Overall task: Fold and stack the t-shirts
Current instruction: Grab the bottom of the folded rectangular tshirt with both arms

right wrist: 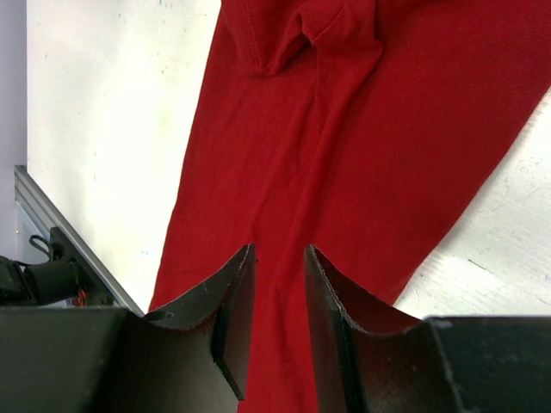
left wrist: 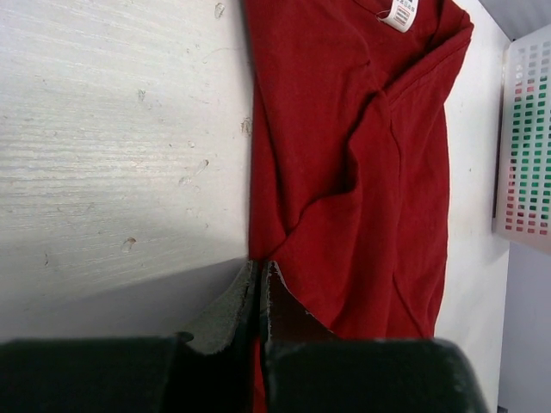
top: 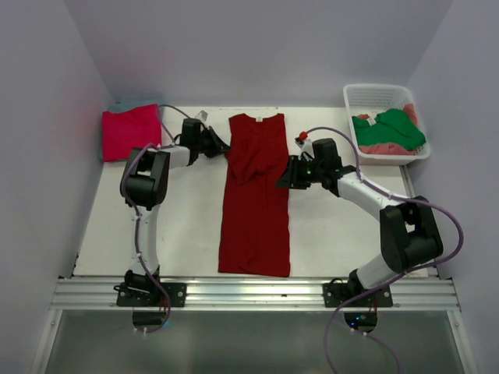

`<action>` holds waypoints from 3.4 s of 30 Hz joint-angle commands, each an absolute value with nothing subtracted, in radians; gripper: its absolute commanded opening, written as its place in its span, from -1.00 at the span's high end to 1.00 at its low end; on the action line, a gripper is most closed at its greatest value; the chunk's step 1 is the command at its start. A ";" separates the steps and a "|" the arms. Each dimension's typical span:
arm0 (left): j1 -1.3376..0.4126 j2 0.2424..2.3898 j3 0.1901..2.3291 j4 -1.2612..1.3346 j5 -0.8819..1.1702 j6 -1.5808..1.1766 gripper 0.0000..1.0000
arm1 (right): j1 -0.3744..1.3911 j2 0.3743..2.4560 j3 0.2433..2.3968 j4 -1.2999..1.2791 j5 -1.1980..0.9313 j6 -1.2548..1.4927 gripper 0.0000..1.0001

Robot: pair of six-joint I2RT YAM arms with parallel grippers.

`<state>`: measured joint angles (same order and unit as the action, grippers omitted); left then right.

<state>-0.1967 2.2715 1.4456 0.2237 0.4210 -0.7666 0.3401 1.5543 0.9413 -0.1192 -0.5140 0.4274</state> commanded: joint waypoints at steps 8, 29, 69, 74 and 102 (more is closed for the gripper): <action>-0.207 2.226 1.563 0.278 0.485 -0.796 0.94 | 0.336 1.575 0.965 -0.127 -0.495 0.405 0.35; -0.218 2.499 1.936 0.225 0.434 -0.798 0.85 | 0.336 1.568 0.968 -0.150 -0.480 0.390 0.37; -0.193 1.587 0.849 0.441 0.469 -0.755 -1.00 | 0.340 1.459 0.899 -0.181 -0.311 0.405 0.15; -0.244 1.337 0.666 0.212 0.471 -0.698 -1.00 | 0.388 1.408 0.852 -0.242 -0.273 0.436 0.14; -0.498 1.039 0.275 -0.259 0.525 -0.718 -0.99 | 0.633 1.048 0.413 -0.387 -0.264 0.767 0.10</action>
